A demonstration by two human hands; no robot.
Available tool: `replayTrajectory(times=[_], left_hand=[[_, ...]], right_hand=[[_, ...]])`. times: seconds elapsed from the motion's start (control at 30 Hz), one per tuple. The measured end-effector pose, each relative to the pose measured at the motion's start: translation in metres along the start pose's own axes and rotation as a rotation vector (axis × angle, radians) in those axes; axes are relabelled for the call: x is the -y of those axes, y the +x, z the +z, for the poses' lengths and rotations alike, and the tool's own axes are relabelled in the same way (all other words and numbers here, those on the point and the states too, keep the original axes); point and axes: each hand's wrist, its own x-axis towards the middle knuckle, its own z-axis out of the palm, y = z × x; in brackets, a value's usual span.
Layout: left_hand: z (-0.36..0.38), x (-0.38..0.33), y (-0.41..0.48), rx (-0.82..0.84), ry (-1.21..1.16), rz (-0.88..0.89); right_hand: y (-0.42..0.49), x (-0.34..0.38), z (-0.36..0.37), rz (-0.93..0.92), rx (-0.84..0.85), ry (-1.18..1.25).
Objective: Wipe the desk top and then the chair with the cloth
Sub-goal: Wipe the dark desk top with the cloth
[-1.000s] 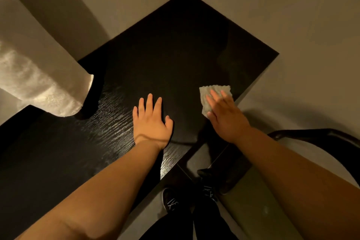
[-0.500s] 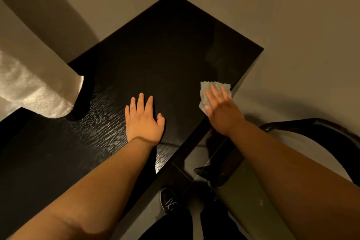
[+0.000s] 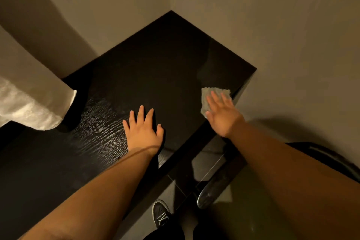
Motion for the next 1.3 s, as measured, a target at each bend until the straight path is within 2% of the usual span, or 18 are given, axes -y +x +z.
replayTrajectory(times=[0.1, 0.23, 0.33, 0.47, 0.57, 0.7, 0.8, 0.87, 0.93, 1.03, 1.1, 1.17, 1.23, 1.3], left_hand=[[0.005, -0.025, 0.014, -0.004, -0.029, 0.052], [0.009, -0.066, 0.032, 0.021, -0.055, 0.106], [0.015, -0.09, 0.049, 0.031, -0.048, 0.088], [0.022, -0.099, 0.055, 0.007, 0.03, 0.064], [0.023, -0.1, 0.056, 0.013, 0.046, 0.073], [0.022, -0.102, 0.059, 0.01, 0.06, 0.07], [0.025, -0.102, 0.058, -0.015, 0.051, 0.067], [0.027, -0.102, 0.06, -0.02, 0.045, 0.062], [0.027, -0.101, 0.061, -0.023, 0.054, 0.058], [0.028, -0.101, 0.061, -0.031, 0.063, 0.061], [0.027, -0.102, 0.063, -0.035, 0.056, 0.047], [0.028, -0.104, 0.066, -0.044, 0.038, -0.004], [0.029, -0.105, 0.069, -0.055, 0.009, -0.093], [0.029, -0.107, 0.072, -0.054, -0.002, -0.145]], right_hand=[[0.0, 0.007, -0.006, 0.071, 0.001, -0.023], [-0.023, 0.025, 0.006, -0.172, 0.085, -0.019], [-0.001, -0.009, -0.004, -0.272, 0.092, -0.075], [0.047, -0.061, -0.014, -0.027, -0.034, -0.035], [0.055, -0.057, -0.014, 0.073, -0.033, -0.016], [0.015, -0.018, 0.003, -0.137, -0.149, 0.047], [0.014, -0.029, 0.005, -0.303, -0.089, 0.012], [0.033, -0.053, 0.0, -0.342, -0.079, 0.001], [0.06, -0.079, -0.012, -0.241, -0.062, -0.042], [0.084, -0.097, -0.031, 0.046, -0.048, -0.045], [0.08, -0.086, -0.039, 0.097, -0.05, -0.011], [0.064, -0.068, -0.029, 0.045, -0.108, 0.009], [0.043, -0.057, -0.014, -0.115, -0.171, 0.029], [0.041, -0.067, -0.016, -0.266, -0.115, -0.011]])
